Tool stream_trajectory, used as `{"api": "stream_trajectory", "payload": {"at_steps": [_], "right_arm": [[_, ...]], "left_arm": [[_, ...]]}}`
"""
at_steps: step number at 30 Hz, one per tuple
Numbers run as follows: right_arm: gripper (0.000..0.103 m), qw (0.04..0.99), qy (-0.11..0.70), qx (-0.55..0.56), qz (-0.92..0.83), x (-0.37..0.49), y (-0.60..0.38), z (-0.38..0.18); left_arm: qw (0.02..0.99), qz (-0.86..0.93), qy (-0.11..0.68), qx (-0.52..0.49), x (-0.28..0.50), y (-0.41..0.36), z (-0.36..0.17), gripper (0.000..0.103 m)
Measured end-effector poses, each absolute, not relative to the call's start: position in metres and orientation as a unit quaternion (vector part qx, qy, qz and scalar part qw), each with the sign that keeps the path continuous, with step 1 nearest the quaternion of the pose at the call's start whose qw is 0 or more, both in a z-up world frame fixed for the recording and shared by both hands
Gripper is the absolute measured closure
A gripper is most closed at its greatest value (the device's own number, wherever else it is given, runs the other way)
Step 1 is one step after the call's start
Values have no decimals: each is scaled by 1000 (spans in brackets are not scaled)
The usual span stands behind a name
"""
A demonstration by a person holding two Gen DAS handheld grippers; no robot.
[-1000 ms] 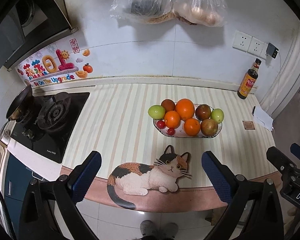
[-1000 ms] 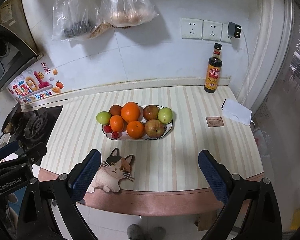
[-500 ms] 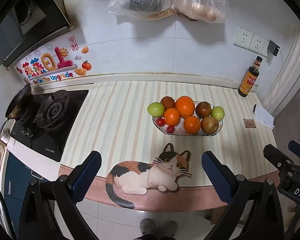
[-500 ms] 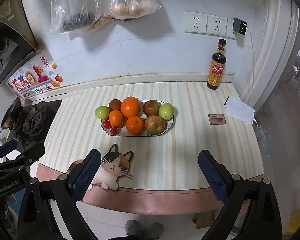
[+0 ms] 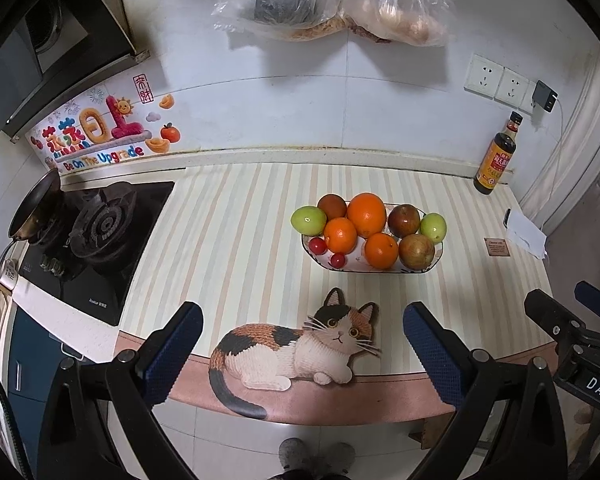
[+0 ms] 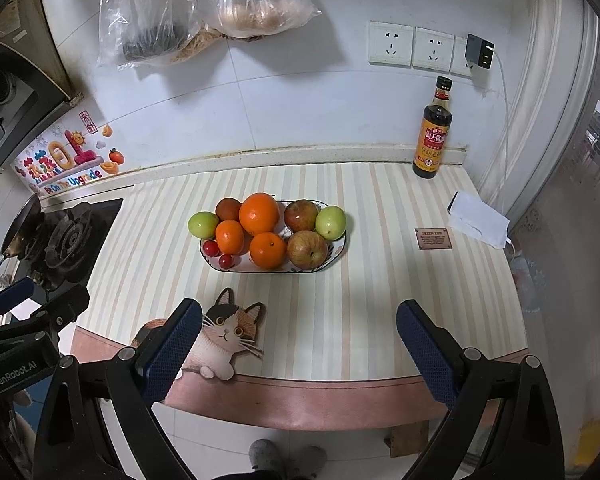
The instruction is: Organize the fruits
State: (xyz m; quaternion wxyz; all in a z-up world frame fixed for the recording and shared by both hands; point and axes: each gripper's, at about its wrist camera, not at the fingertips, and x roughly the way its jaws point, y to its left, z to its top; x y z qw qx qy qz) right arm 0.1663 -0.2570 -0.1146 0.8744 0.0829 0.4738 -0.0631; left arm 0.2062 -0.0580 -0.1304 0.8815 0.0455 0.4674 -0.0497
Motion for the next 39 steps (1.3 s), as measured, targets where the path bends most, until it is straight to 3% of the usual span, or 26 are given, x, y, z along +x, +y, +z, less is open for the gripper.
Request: {"api": "stream_trajectory", "payload": {"at_steps": [39], "right_arm": [[3, 877, 472, 77, -54, 157, -255, -106]], "left_arm": [[882, -59, 465, 49, 196, -60, -124, 0]]}}
